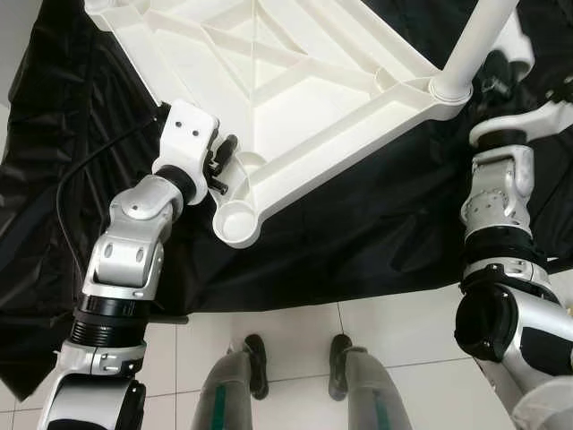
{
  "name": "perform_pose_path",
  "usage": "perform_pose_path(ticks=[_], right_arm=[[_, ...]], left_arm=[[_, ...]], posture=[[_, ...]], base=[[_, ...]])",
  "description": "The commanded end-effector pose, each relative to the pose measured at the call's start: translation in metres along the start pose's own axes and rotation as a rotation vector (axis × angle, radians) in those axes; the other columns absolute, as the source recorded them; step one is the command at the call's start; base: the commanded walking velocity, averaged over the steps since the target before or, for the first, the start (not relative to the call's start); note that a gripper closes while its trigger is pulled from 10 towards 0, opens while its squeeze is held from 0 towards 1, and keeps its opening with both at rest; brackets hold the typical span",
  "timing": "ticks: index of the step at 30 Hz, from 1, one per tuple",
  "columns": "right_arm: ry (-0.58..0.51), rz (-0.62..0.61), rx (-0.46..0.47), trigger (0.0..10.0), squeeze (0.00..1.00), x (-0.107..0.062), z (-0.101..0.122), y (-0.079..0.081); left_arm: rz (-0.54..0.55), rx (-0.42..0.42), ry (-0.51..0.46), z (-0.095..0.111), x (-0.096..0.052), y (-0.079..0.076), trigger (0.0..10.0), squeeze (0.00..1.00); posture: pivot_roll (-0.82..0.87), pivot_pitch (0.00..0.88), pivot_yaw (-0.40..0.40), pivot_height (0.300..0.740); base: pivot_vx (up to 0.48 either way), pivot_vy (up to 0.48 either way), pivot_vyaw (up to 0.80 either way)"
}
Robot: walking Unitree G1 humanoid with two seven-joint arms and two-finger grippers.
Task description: Building children table
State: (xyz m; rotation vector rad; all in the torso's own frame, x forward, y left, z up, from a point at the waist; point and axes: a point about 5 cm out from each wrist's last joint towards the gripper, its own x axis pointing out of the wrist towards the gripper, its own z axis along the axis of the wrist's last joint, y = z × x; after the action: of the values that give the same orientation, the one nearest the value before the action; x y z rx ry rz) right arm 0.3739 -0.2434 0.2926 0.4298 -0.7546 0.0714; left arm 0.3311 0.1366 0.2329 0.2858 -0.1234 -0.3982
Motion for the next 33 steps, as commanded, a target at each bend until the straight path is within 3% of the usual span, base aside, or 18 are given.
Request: perform_pose_path(ticks=[1,8,13,19,28,33], right_arm=[[-0.028,0.016,0.005,10.0,0.0,0.001,0.002,0.005],[-0.134,0.052,-0.02,10.0,0.0,0.013,0.021,0.025],[-0.13,0.116,-0.064,10.0,0.0,0.012,0.023,0.036],[-0.126,0.176,-0.148,10.0,0.0,0.006,0.025,0.045],[-0.216,0.235,-0.158,10.0,0.0,0.009,0.046,0.061],[-0.325,0.296,-0.186,10.0,0.0,0.013,0.073,0.076]], left_arm=[[-0.034,-0.026,0.086,-0.021,-0.002,-0.007,10.0,0.0],[-0.049,-0.011,0.067,-0.019,-0.002,-0.006,10.0,0.0],[-0.03,-0.052,0.068,-0.021,-0.003,-0.006,10.0,0.0],[-0.033,-0.159,0.047,-0.022,0.012,-0.013,10.0,0.0],[-0.032,-0.112,0.012,-0.012,0.03,-0.002,10.0,0.0],[-0.033,-0.103,-0.018,-0.004,0.038,0.0,10.0,0.0]], posture=[[0.13,0.279,0.087,0.74],[0.13,0.252,0.069,0.74],[0.12,0.248,0.067,0.74],[0.05,0.206,0.073,0.74],[0.0,0.134,0.101,0.74],[-0.01,0.098,0.121,0.74]], base=[[0.0,0.0,0.0],[0.0,0.0,0.0],[0.0,0.0,0.0],[0.0,0.0,0.0],[0.0,0.0,0.0],[0.0,0.0,0.0]])
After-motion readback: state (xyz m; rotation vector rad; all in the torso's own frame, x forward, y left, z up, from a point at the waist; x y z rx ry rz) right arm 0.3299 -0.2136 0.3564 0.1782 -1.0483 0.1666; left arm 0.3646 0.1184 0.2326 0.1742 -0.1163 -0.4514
